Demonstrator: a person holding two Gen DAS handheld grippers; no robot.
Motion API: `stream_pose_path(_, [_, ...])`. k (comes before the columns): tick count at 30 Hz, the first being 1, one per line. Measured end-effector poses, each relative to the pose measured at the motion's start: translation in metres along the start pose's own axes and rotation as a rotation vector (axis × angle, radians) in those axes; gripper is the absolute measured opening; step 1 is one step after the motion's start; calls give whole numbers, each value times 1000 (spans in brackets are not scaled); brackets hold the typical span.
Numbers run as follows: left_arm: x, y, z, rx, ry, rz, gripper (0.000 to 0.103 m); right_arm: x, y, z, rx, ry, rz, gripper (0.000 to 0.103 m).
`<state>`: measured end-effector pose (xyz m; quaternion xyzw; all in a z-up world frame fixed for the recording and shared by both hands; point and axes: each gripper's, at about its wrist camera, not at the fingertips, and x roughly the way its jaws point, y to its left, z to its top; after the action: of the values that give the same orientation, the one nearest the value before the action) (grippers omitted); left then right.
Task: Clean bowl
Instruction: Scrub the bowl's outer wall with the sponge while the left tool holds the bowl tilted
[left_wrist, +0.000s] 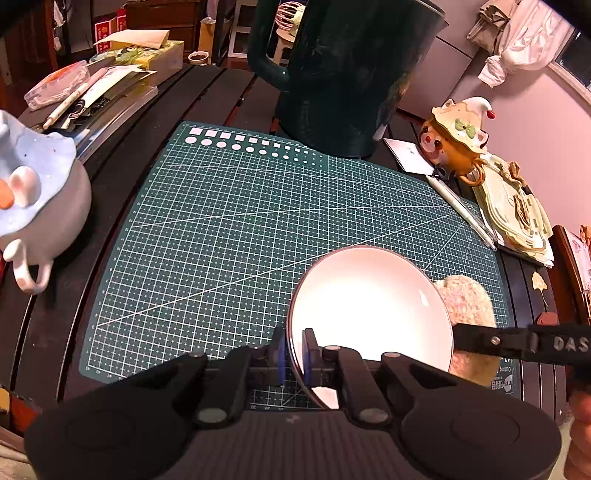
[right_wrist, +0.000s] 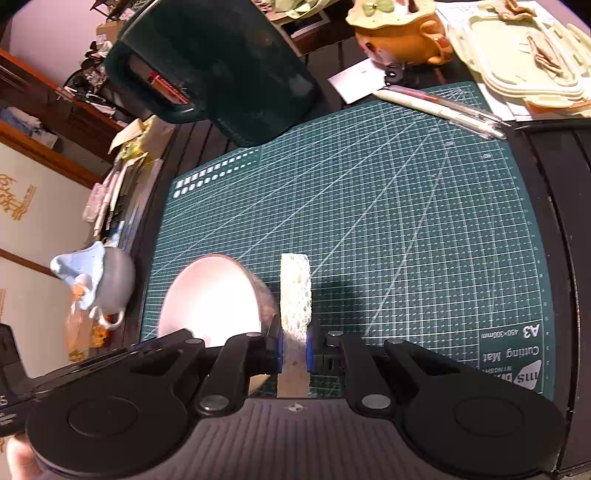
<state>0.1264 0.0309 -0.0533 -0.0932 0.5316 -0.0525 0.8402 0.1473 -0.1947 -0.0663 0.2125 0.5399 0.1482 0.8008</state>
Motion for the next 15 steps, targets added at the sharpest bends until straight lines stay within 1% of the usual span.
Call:
stream_pose_path(2, [0, 0, 0, -2, 1, 1, 8, -4, 6, -2, -31, -4, -12, 10])
stream_pose_path(5, [0, -1, 0, 0, 1, 3, 8, -9, 11, -5, -54, 2, -7, 10])
stream_pose_path(10, [1, -2, 1, 1, 2, 4, 8, -23, 14, -2, -63, -42, 8, 10])
stream_pose_path(12, [0, -2, 1, 3, 2, 4, 8, -22, 13, -3, -59, -39, 6, 10])
stream_pose_path(14, [0, -2, 1, 2, 3, 2, 8, -18, 11, -4, -65, -19, -5, 11])
stream_pose_path(15, [0, -2, 1, 1, 4, 1, 8, -15, 9, -6, -65, 6, 0, 11])
